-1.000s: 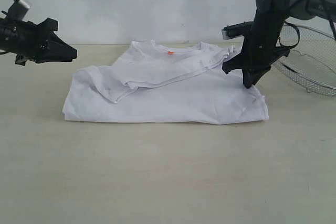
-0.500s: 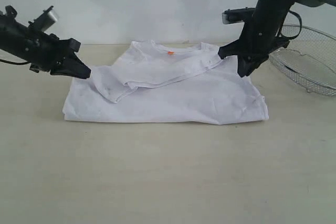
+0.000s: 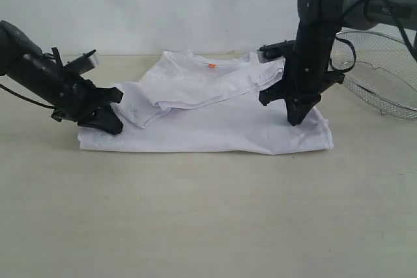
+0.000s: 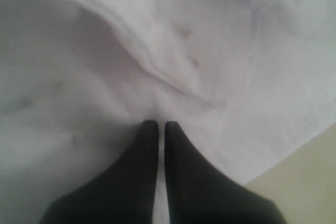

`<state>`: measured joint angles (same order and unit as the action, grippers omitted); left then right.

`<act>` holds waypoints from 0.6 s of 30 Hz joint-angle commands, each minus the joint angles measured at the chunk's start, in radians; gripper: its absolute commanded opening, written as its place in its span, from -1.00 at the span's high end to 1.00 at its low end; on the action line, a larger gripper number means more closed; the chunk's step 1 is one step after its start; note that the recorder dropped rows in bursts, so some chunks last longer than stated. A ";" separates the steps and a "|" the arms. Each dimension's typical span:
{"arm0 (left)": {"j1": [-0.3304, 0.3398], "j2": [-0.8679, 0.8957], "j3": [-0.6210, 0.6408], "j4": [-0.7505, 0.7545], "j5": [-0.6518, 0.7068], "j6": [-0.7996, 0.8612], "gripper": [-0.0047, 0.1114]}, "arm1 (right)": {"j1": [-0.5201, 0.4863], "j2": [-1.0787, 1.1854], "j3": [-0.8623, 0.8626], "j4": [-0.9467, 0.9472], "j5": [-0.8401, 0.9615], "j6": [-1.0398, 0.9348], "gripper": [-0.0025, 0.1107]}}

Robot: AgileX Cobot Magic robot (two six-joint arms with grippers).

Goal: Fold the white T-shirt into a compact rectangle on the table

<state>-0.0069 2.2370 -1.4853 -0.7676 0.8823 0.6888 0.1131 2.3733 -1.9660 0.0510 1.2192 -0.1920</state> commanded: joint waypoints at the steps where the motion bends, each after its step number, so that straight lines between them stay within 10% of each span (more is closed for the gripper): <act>1: -0.006 0.010 -0.005 0.061 -0.012 -0.023 0.84 | -0.003 -0.008 0.063 -0.016 -0.004 0.005 0.96; 18: -0.006 -0.020 0.253 0.090 -0.019 -0.027 0.84 | 0.013 -0.060 0.388 0.048 0.002 -0.035 0.96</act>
<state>-0.0070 2.1900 -1.3196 -0.7743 0.8255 0.6675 0.1112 2.2795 -1.6655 0.0842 1.0996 -0.2230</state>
